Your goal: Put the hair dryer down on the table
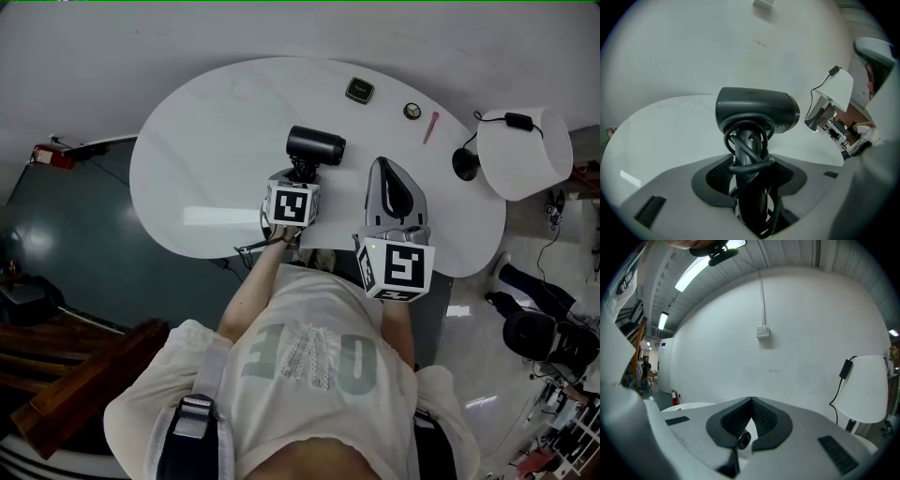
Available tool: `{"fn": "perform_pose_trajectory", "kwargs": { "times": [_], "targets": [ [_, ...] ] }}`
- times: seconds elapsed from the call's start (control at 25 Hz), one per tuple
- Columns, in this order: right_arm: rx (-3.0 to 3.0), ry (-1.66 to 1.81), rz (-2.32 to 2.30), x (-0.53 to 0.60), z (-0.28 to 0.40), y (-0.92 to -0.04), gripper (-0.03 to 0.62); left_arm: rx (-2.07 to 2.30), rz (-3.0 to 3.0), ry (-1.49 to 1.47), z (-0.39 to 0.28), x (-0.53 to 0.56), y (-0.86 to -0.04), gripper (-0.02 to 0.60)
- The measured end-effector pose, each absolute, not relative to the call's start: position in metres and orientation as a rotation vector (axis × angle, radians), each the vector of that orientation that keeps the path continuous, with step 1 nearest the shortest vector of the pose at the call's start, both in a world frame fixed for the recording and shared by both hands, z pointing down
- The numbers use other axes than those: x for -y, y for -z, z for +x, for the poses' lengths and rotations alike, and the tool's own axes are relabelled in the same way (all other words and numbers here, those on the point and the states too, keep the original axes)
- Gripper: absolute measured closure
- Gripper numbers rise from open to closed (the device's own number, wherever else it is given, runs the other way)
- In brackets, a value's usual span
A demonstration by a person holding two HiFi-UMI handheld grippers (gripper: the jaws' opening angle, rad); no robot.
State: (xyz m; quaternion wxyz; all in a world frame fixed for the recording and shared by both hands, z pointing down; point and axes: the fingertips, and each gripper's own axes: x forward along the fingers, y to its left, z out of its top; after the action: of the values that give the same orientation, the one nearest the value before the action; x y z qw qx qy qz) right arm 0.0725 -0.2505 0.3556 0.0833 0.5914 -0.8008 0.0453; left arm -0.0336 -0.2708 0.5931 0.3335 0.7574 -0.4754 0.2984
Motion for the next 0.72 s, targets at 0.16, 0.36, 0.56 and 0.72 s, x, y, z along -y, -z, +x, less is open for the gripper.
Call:
{"fn": "perform_pose_trajectory", "kwargs": {
  "times": [0.16, 0.36, 0.56, 0.72],
  "targets": [
    [2.363, -0.122, 1.765, 0.247, 0.075, -0.357, 0.591, 1.231, 1.895, -0.814, -0.040, 0.268, -0.610, 0.362],
    [2.331, -0.093, 1.765, 0.242, 0.080, -0.360, 0.591, 1.231, 1.835, -0.869, -0.047, 0.271, -0.628, 0.362],
    [2.330, -0.088, 1.767, 0.239, 0.081, -0.359, 0.591, 1.234, 1.832, -0.925, -0.046, 0.273, -0.632, 0.362],
    [2.319, -0.054, 1.758, 0.237, 0.081, -0.359, 0.591, 1.239, 1.851, -0.985, -0.044, 0.272, -0.633, 0.362]
  ]
}}
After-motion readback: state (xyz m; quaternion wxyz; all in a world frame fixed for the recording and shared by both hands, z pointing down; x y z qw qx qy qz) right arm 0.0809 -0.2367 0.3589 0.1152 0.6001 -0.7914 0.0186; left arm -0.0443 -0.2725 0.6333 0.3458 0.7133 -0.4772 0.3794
